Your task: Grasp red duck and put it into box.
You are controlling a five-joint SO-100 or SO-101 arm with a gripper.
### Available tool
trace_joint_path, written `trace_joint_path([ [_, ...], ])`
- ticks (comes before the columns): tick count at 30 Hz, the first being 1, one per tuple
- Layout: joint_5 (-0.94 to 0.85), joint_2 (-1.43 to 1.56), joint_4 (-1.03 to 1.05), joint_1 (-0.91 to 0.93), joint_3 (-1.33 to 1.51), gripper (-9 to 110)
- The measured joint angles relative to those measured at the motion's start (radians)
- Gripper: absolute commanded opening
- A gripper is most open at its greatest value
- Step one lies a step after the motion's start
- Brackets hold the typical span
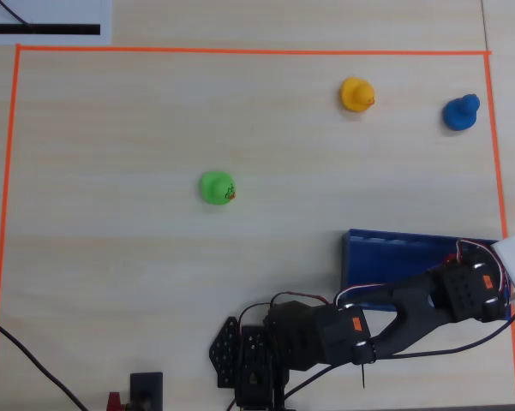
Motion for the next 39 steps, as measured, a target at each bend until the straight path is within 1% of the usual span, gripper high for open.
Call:
trace_joint_path([
  [3,-0.023,-0.018,-0.029,-0.008,0.000,23],
  [8,-0.031,-0.023,-0.041,-0.018,0.000,23],
  [10,-0.031,-0.023,-0.043,-0.020,0.000,18],
  [14,-0.015,0.008,-0.057,-0.035,0.015,0],
  [18,0.114,0.147,-0.071,-0.127,0.031,0],
  [21,0.169,0.322,-0.021,-0.279,0.086,0],
  [25,0.187,0.620,0.023,-0.581,0.290,0],
  [28,0.158,0.902,0.028,-0.836,0.555,0],
  [32,0.044,1.341,0.164,-1.170,1.002,0],
  [36,0.037,1.730,0.298,-1.382,1.359,0],
  [39,0.037,1.878,0.324,-1.424,1.529,0],
])
